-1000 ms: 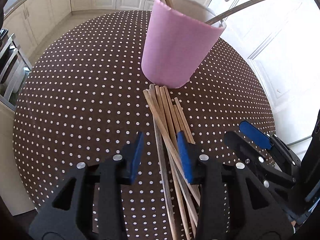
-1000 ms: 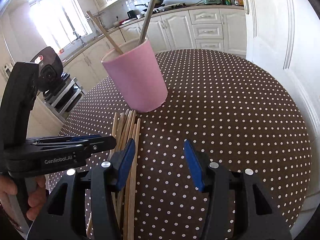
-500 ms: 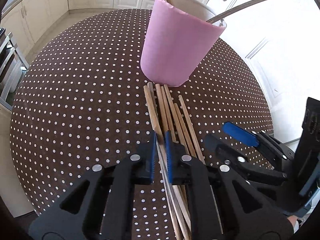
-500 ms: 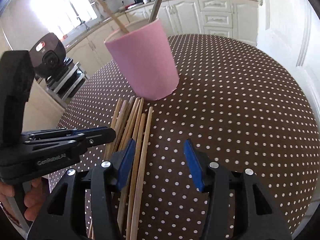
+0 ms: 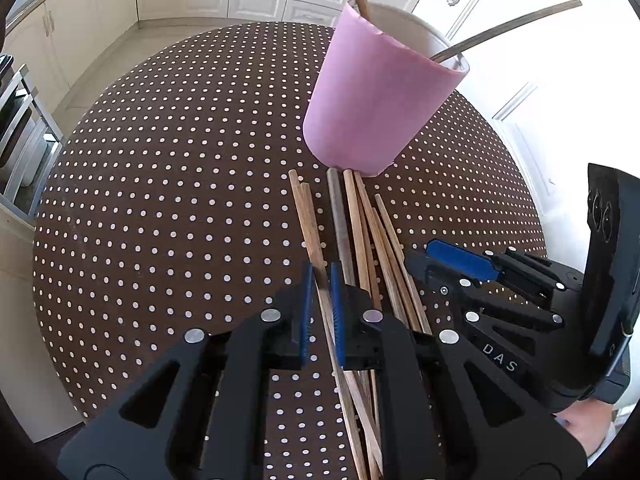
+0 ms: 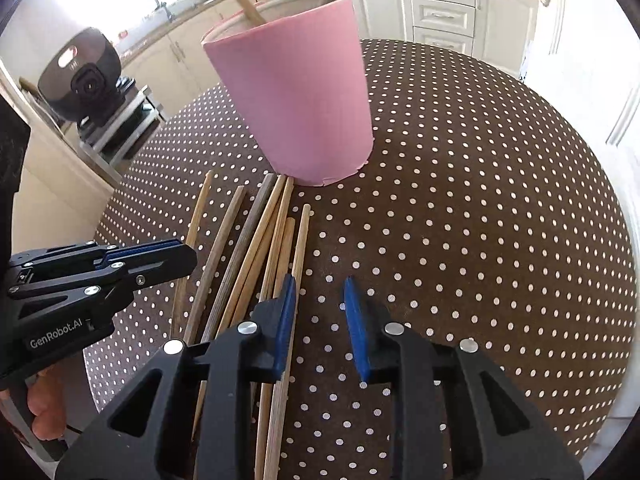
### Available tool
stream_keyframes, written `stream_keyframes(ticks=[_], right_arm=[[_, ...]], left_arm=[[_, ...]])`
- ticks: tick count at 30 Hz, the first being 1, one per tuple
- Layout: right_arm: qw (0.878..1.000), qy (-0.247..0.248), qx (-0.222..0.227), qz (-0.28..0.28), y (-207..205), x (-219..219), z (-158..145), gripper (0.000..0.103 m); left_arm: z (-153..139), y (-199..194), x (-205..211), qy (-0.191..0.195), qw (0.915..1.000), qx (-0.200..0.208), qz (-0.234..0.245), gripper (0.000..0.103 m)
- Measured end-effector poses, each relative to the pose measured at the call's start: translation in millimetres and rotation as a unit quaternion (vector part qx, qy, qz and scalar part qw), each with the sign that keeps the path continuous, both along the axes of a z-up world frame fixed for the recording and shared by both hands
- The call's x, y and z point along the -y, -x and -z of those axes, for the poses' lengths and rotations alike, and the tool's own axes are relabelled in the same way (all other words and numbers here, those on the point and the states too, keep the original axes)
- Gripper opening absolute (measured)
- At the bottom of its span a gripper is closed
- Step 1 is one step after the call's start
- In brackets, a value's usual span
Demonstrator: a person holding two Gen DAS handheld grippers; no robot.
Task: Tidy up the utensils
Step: 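Move both grippers back down to the stick pile beside the cup, then close the left gripper on a stick while the right gripper grasps another stick, then raise both held sticks upright and bring them over the pink cup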
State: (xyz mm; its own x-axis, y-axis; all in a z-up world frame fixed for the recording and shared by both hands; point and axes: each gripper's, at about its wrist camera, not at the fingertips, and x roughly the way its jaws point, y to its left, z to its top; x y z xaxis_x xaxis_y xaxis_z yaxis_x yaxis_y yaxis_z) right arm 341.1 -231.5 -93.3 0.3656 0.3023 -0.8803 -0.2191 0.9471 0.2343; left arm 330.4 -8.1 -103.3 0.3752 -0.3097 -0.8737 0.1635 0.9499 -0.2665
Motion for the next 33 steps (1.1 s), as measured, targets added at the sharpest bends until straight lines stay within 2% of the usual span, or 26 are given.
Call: stream_keyframes(ticks=[7,10,13,20,28,33], right_arm=[[0.998,0.051,-0.011,-0.026,-10,-26,0,0.023],[0.996,0.086,-0.004,-0.035,-15,-34,2,0.013],[0.995,0.094,-0.002,-0.034,-21,-42,3,0.006],[0.999,0.048,0.013,-0.023,-14,-33,-10,0.004],[0.997,-0.017,0.079,-0.018,6,-15,-68,0.004],[0.990,-0.042,0.137,-0.012,24,-5,-106,0.004]], left_arm=[[-7,0,-9,0.001,1.0000,-0.003,0.004,0.009],[-10,-2,-11,0.001,1.0000,-0.007,0.007,0.009],[-13,-7,-10,0.002,0.9999,-0.008,0.007,0.009],[-39,-1,-2,0.008,0.9997,0.013,0.020,0.008],[-96,22,0,0.027,0.9963,0.074,0.035,0.007],[-143,42,3,0.046,0.9894,0.131,0.043,0.006]])
